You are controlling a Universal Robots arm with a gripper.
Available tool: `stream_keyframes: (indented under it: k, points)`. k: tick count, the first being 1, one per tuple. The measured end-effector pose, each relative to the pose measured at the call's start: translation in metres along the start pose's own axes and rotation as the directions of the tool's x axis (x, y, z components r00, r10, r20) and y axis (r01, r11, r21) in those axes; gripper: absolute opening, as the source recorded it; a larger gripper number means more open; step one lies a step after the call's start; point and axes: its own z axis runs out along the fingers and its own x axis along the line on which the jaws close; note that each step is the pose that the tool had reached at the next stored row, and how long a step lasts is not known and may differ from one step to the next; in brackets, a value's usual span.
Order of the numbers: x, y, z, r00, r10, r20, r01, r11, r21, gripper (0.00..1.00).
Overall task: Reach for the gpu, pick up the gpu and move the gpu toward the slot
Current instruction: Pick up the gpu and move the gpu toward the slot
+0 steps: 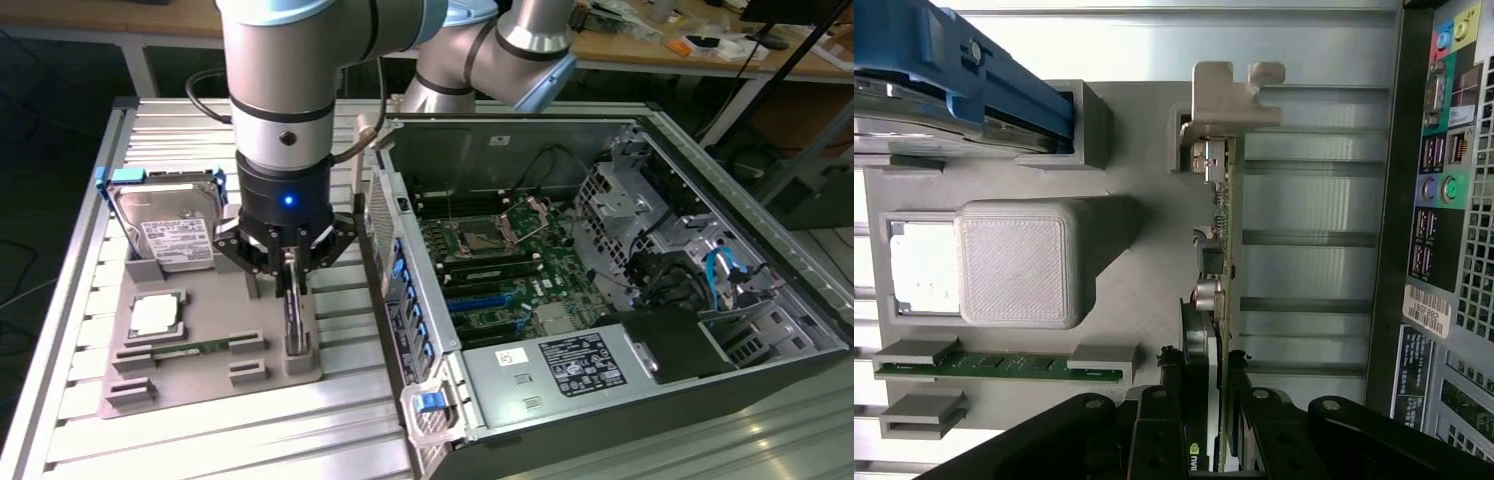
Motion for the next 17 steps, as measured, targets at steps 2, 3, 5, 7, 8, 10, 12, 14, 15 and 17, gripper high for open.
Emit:
stream_keyframes:
  k: [2, 3, 5, 7, 8, 10, 12, 14, 15, 17]
  points:
    - [0.0, 0.0, 0.0004, 1.0, 0.0, 0.0001, 0.0, 1.0, 0.0001, 0.27]
    - [-0.0001, 0.0001, 0.0009, 1.0, 0.0, 0.0002, 0.0, 1.0, 0.0, 0.27]
    - [-0.0002, 0.0002, 0.0025, 1.0, 0.0, 0.0001, 0.0, 1.0, 0.0019, 0.27]
    - [-0.0002, 0.0004, 0.0041, 1.0, 0.0, -0.0005, 0.0, 1.0, 0.0037, 0.27]
    - [-0.0003, 0.0004, 0.0049, 1.0, 0.0, 0.0004, 0.0, 1.0, 0.0032, 0.27]
    - [-0.0003, 0.0005, 0.0054, 1.0, 0.0, 0.0002, 0.0, 1.0, 0.0033, 0.27]
    - [-0.0003, 0.0005, 0.0054, 1.0, 0.0, -0.0002, 0.0, 1.0, 0.0036, 0.27]
    - [-0.0003, 0.0005, 0.0057, 1.0, 0.0, -0.0001, 0.0, 1.0, 0.0036, 0.27]
    - [-0.0003, 0.0005, 0.0058, 1.0, 0.0, -0.0001, 0.0, 1.0, 0.0036, 0.27]
    - [-0.0003, 0.0005, 0.0059, 1.0, 0.0, -0.0001, 0.0, 1.0, 0.0035, 0.27]
